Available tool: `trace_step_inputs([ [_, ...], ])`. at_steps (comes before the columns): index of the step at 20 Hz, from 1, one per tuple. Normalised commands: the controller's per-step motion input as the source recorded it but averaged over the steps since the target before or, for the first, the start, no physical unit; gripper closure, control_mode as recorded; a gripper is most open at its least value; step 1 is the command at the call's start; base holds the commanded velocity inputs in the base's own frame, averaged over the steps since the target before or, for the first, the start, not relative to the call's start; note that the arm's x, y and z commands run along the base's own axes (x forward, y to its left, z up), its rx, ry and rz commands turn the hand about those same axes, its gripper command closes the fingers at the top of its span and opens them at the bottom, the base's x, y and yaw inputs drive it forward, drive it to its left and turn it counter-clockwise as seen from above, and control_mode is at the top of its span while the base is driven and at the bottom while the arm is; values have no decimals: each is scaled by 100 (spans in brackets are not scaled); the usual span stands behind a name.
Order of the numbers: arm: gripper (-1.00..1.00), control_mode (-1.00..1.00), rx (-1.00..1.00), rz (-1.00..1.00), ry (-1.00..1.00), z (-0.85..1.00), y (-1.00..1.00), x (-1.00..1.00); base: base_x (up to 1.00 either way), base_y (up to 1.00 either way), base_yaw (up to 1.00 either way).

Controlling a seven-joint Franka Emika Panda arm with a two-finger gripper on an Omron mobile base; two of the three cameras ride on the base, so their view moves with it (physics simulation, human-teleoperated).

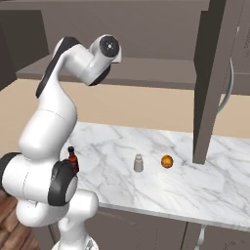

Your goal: There are various items on the counter. Only move the condiments/shakers into the cabinet.

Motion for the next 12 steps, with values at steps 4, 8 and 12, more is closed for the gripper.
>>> trace_step_inputs([
  [4, 100, -100, 0, -7, 1, -4, 0, 73, 0, 0, 0],
  [8, 100, -100, 0, -7, 2, -18, 0, 77, 0, 0, 0],
  [12, 100, -100, 0, -3, 1, -34, 0, 57, 0, 0, 0],
])
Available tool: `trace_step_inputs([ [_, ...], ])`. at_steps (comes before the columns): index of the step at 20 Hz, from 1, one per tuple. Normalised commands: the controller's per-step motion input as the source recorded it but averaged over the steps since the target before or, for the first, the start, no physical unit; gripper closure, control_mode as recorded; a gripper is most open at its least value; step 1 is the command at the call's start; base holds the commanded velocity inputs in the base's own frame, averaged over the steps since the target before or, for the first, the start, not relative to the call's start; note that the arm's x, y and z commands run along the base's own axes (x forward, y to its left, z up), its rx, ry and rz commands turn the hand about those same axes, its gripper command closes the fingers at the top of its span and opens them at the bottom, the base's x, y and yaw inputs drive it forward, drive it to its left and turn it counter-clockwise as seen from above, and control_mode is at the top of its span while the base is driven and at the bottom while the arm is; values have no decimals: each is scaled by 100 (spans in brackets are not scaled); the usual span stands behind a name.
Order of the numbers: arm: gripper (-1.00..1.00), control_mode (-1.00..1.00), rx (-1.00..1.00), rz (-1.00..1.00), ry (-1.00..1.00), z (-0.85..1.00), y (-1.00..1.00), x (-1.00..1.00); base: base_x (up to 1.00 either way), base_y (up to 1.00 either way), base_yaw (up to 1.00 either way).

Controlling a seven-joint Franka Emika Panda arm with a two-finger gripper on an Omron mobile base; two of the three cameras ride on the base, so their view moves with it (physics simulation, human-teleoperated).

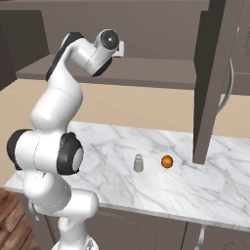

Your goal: There are various items on the counter. Only move the condiments/shakers into the cabinet.

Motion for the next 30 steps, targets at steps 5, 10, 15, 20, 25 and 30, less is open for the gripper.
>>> trace_step_inputs([
  [5, 100, -100, -1, 0, 0, -33, -2, 23, 0, 0, 0],
  [10, -100, -100, -1, 0, 0, -13, 0, 3, 0, 0, 0],
  [15, -100, -100, 0, 0, 0, 0, 0, 0, 0, 0, 0],
  [20, -100, -100, 0, 0, 0, 0, 0, -6, 0, 0, 0],
  [25, -100, -100, 0, 0, -1, -1, 7, -81, 0, 0, 0],
  [30, -100, -100, 0, -9, -4, -16, 12, -100, 0, 0, 0],
])
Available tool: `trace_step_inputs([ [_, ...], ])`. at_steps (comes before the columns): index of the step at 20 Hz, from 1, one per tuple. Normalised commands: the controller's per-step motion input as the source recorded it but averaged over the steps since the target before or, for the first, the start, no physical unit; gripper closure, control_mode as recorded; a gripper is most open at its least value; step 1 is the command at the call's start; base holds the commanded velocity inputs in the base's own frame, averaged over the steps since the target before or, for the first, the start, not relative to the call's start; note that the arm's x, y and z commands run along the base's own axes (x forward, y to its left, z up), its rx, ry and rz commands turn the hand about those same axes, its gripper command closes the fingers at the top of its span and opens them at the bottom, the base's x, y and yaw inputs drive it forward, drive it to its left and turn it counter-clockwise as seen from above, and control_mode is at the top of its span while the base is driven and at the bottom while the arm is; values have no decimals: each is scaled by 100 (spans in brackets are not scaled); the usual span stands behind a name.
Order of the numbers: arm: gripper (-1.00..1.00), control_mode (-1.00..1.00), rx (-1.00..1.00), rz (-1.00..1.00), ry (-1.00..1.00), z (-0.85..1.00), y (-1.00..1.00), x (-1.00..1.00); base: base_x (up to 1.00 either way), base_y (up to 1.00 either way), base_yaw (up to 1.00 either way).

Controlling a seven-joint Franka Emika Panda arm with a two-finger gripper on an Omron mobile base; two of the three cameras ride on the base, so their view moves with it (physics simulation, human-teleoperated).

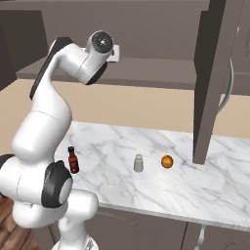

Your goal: There are various items on the counter. Only move the condiments/shakers into the cabinet.

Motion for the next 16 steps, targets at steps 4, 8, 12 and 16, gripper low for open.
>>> trace_step_inputs([
  [4, -100, -100, 1, -11, -3, -49, -1, -100, 0, 0, 0],
  [8, -100, -100, 7, -8, 0, -84, -31, -100, 0, 0, 0],
  [12, -100, -100, 12, -4, 0, -93, -48, -100, 0, 0, 0],
  [16, -100, -100, 15, -2, 7, -97, -56, -98, 0, 0, 0],
])
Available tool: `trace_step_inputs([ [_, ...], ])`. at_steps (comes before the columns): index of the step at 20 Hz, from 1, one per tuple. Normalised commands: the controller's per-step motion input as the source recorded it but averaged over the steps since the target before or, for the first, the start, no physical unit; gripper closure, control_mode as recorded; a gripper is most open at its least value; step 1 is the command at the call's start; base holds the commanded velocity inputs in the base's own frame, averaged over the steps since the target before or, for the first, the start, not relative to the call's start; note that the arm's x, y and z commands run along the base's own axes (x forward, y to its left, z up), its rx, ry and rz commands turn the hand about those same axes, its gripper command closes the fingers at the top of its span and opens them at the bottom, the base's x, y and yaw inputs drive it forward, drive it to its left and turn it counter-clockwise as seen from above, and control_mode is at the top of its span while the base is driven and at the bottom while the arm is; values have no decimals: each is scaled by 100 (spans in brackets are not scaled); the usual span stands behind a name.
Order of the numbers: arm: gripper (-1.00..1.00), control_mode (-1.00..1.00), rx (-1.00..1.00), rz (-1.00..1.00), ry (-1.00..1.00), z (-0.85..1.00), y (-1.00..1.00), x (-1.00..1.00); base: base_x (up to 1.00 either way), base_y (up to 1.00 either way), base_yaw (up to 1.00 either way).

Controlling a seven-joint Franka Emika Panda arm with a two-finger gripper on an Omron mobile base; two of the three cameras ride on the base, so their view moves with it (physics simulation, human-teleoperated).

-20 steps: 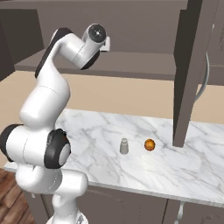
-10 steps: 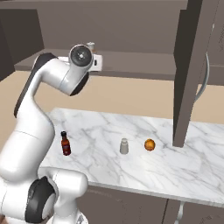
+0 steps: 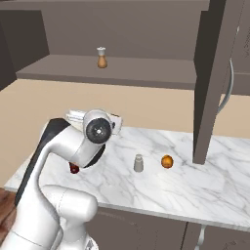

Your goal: There are various items on the counter. Only move the condiments/shakers into the cabinet.

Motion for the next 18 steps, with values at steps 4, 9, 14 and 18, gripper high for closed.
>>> trace_step_inputs([
  [4, -100, -100, 3, 7, 4, -48, -46, -21, 0, 0, 0],
  [9, -100, -100, 0, 24, -1, -16, -13, 0, 0, 0, 0],
  [14, -100, -100, 0, 52, 0, -36, 0, 18, 0, 0, 0],
  [18, -100, -100, -7, 61, 0, -42, 0, 8, 0, 0, 0],
])
